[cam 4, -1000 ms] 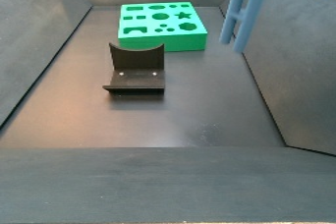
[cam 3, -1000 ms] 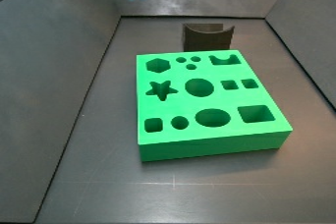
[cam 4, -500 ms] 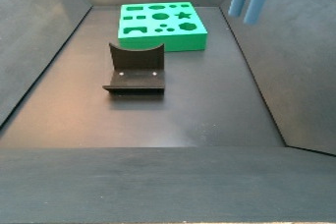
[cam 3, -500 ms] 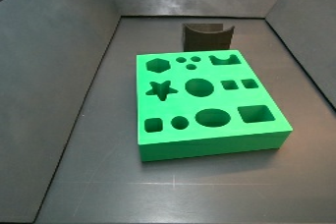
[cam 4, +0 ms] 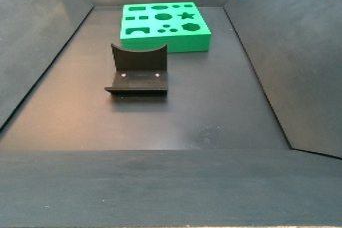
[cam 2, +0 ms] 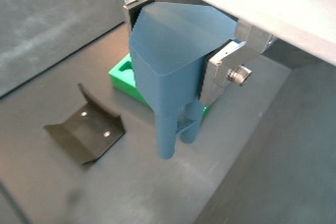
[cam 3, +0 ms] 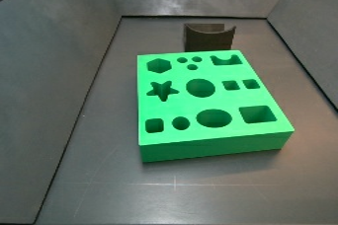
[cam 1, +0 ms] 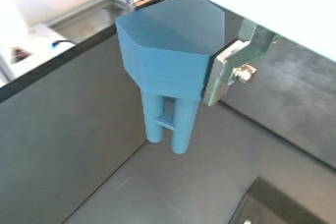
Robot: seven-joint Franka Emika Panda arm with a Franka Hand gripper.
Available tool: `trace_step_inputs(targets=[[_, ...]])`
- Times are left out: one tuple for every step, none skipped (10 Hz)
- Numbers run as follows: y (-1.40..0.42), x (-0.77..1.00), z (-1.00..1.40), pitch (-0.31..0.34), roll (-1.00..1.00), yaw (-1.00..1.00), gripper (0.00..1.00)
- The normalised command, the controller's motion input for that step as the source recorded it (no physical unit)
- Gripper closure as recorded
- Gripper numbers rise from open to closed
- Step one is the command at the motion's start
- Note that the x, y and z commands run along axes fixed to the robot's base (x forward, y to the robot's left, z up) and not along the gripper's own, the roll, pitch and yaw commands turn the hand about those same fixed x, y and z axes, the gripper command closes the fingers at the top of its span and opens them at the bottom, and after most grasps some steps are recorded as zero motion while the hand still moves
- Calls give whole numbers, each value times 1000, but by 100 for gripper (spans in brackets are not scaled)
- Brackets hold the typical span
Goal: Pick up the 3 prong object. Move up. Move to above the board. Insert the 3 prong object.
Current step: Move to above the board.
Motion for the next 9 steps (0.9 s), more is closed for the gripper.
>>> trace_step_inputs(targets=[[-1000,342,103,171,37,130,100],[-1000,347,105,115,14,65,100],[-1000,355,106,90,8,25,100],[-1000,359,109,95,11,27,100],[-1000,373,114,115,1,17,100],[-1000,389,118,126,12,12,100],[-1000,403,121,136,25,7,100],[-1000,440,124,141,33,13,100],[-913,436,117,142,47,9,100]])
